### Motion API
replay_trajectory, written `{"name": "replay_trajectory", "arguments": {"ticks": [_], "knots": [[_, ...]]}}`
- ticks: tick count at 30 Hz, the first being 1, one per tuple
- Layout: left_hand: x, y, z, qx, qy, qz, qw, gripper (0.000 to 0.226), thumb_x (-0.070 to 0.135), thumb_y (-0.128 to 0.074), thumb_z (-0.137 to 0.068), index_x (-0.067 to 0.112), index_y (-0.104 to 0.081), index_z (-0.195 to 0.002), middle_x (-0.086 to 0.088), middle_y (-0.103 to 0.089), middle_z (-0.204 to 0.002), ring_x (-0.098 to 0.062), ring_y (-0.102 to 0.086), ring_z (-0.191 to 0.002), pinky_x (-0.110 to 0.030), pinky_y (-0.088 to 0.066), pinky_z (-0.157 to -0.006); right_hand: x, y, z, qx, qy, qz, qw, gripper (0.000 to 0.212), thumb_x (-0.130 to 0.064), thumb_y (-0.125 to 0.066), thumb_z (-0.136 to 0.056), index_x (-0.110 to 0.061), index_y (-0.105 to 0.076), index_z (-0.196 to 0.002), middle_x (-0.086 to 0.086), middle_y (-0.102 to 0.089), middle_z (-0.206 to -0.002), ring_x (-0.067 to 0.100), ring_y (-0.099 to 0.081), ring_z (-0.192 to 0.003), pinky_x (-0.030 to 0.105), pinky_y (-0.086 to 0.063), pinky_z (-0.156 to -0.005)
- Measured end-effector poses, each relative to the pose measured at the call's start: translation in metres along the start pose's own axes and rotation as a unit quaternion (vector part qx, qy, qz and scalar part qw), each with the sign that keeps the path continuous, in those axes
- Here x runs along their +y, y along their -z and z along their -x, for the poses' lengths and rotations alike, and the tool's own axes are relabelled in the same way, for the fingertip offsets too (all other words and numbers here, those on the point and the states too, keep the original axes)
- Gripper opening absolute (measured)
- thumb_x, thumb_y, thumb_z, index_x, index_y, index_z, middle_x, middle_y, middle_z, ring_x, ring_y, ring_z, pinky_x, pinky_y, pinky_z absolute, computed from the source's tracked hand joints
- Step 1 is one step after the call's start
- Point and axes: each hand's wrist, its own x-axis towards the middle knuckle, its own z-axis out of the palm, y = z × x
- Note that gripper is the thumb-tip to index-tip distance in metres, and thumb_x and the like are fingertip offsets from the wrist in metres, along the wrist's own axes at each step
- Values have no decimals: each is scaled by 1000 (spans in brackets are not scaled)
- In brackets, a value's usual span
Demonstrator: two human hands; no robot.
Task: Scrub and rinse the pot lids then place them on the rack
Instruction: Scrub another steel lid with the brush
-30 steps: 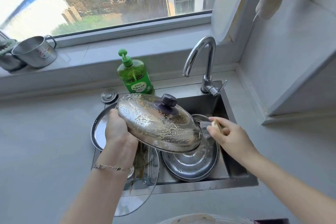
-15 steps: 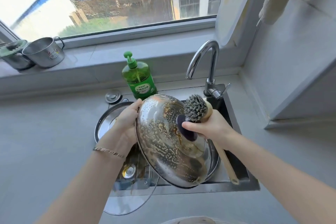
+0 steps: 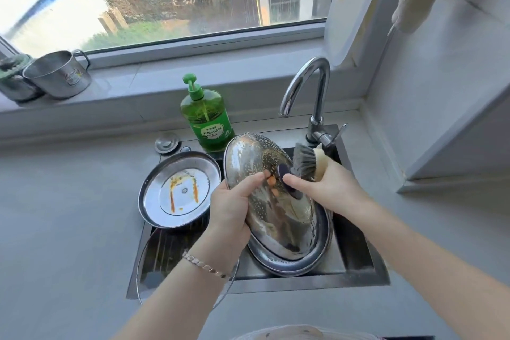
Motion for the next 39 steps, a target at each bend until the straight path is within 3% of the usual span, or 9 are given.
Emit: {"name": "replay_trajectory", "arguments": {"ticks": [2, 4, 8, 12, 18, 23, 30, 36, 39], "knots": [[0, 0, 1, 20, 11, 6, 1000, 14, 2, -65, -82, 0, -69, -94, -18, -73, -81, -28, -71, -69, -35, -58, -59, -4, 2, 16, 18, 29, 160, 986, 90, -77, -51, -66, -26, -31, -138, -3, -46, -118, 16, -54, -103, 27, -42, -74], [1, -2, 1, 45, 33, 28, 998, 21, 10, -66, -83, -1, -68, -101, -18, -73, -86, -28, -71, -69, -35, -58, -59, -3, -10, 37, 65, 126, 285, 948, 96, -84, -21, -72, -25, -14, -148, -1, -44, -120, 20, -54, -105, 32, -45, -76], [-1, -2, 3, 56, 10, 37, 998, 26, 15, -67, -83, -2, -67, -103, -17, -73, -85, -28, -71, -70, -34, -58, -59, 4, -33, 55, 160, 327, 244, 899, 59, -55, -24, -93, -21, -52, -132, -3, -56, -84, 17, -60, -72, 29, -47, -45], [-5, -1, 13, 45, 5, 8, 999, 21, 14, -68, -82, 0, -69, -97, -17, -73, -84, -27, -71, -71, -33, -58, -62, -5, -23, 28, 129, 239, 205, 940, 48, -50, -40, -93, -36, -40, -139, -7, -51, -101, 13, -54, -91, 29, -43, -67], [2, 8, 9, 96, -8, 19, 995, 26, 21, -71, -80, 2, -69, -98, -16, -74, -88, -32, -71, -82, -46, -56, -82, 11, -36, 63, 85, 266, 114, 953, 49, -49, -50, -84, -35, -51, -131, -13, -51, -100, 7, -54, -83, 25, -42, -71], [2, -1, 14, 107, -26, 21, 994, 11, 12, -71, -80, 4, -70, -88, -13, -74, -78, -31, -71, -75, -45, -57, -78, 3, -28, 29, 86, 162, 78, 980, 45, -44, -49, -92, -36, -45, -136, -12, -49, -103, 9, -54, -79, 32, -47, -74], [15, 2, -2, 169, 11, 77, 982, 31, 20, -73, -76, 3, -68, -101, -17, -72, -92, -33, -71, -82, -53, -56, -78, 1, -43, 57, 148, 306, 92, 936, 52, -49, -50, -76, -26, -63, -121, -9, -56, -94, 8, -49, -74, 23, -48, -52], [18, -3, -2, 222, -15, 97, 970, 22, 16, -73, -75, 7, -63, -93, -6, -68, -77, -23, -67, -68, -31, -55, -57, 9, -40, 57, 150, 273, 79, 947, 53, -51, -52, -76, -26, -62, -122, -11, -55, -94, 8, -53, -73, 25, -50, -57], [12, -6, 1, 188, 28, 101, 976, 48, 31, -78, -60, 5, -67, -98, -11, -69, -84, -30, -68, -74, -46, -58, -72, -18, -52, 62, 197, 367, 103, 903, 47, -44, -57, -73, -24, -66, -115, -1, -61, -97, 7, -51, -73, 19, -44, -55]]}}
